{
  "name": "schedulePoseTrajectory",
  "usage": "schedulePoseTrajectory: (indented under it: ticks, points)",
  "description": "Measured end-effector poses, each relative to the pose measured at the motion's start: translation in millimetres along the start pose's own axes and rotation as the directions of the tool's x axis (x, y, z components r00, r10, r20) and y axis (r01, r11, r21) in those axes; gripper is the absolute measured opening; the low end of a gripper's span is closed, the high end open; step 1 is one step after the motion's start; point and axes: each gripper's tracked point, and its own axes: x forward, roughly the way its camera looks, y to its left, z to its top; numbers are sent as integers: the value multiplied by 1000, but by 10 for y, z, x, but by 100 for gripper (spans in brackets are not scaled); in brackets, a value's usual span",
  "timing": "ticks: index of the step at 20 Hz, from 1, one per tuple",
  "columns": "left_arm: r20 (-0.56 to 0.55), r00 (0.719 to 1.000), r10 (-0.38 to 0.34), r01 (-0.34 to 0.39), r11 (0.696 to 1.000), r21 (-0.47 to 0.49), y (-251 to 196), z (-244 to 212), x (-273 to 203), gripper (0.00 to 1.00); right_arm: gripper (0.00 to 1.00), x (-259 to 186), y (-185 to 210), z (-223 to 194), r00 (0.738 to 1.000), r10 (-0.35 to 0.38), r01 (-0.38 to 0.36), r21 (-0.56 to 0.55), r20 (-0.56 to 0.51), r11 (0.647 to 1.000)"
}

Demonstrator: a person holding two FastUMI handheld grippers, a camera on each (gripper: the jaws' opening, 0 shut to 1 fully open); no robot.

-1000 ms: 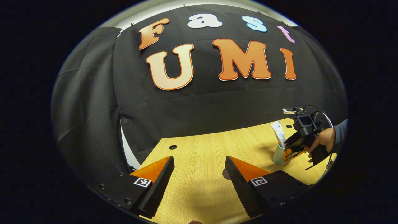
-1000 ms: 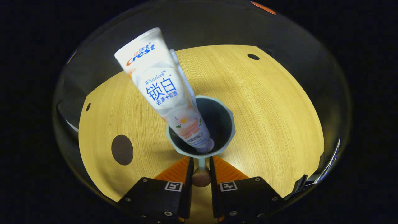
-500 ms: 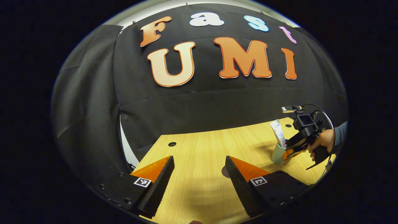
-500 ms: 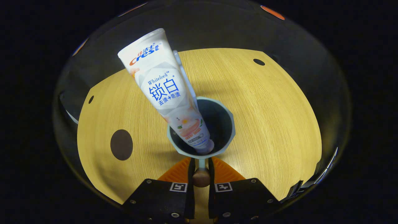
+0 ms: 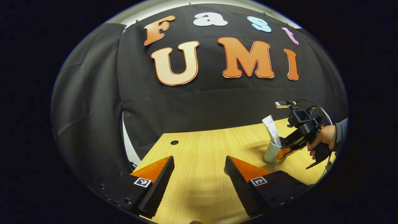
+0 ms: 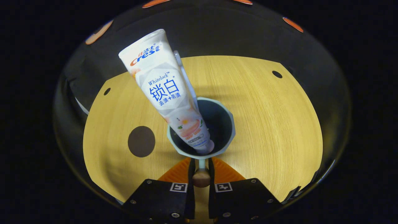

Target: Put the toothbrush and toothpaste on the desktop into the cup, then pick up the cup and place it on the coaster on the desktop.

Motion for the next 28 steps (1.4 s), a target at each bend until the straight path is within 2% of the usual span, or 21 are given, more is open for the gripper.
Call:
schedulePoseTrajectory:
  ticks: [11,20,26,28]
  points:
    - [-33,998,61,-63,997,-37,361,-222,-31,99,17,121,-164,137,995,101,-97,-185,11,978]
    - [-77,992,104,-109,992,-58,677,-423,-43,99,17,88,-302,226,992,118,-127,-296,-50,947]
    - [-90,991,100,-106,992,-72,740,-446,-27,99,17,31,-310,212,991,97,-119,-289,-90,950]
    - [-84,993,83,-89,993,-73,740,-448,8,99,23,46,-285,188,990,101,-124,-265,-101,956]
